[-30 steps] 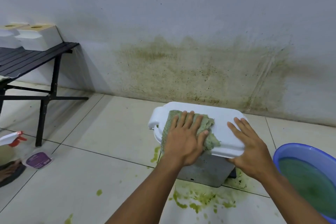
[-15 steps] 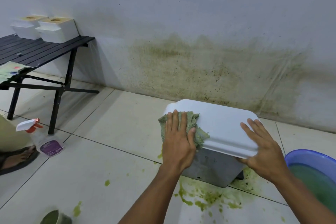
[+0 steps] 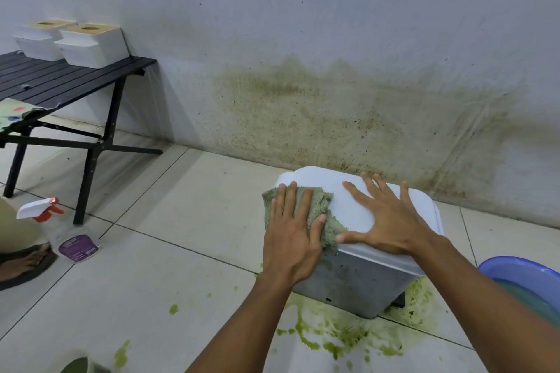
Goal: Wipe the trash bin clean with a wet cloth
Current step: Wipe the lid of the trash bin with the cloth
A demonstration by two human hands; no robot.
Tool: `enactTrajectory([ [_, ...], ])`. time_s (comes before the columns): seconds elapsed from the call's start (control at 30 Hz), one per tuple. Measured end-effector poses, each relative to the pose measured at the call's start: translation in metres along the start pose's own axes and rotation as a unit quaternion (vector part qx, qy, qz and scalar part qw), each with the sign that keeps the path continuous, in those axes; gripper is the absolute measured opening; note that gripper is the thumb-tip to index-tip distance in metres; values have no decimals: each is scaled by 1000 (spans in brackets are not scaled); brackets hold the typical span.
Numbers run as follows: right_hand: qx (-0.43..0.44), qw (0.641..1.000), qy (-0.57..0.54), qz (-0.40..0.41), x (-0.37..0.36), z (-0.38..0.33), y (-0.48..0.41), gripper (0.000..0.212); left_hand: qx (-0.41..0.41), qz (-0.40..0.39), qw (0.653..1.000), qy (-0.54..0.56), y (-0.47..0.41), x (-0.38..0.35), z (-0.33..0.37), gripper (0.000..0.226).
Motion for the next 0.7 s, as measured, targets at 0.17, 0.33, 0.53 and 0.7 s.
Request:
enactTrajectory([
  [0.17, -10, 1000, 0, 6, 0, 10, 8, 123, 0, -6, 1000, 17, -8, -5, 8, 68],
  [0.33, -79, 996, -8, 39, -3, 45, 40, 122, -41, -44, 996, 73, -7, -24, 30, 68],
  [0.53, -99, 995, -12, 8, -2, 45, 34, 125, 37, 1, 988, 153, -16, -43, 47, 65],
  [0.7, -13, 1000, -4, -11, 1, 23, 7, 130, 30, -17, 988, 151, -47, -37, 40, 61],
])
Point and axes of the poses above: each hand's wrist, its own y-axis away from the middle knuckle, its own x-axis out of the back of the hand, z = x × y, the point moved 6 cm from there along -y, towards the middle knuckle, and after that the axes turned 9 degrees about -x, right-handed, at the moved point
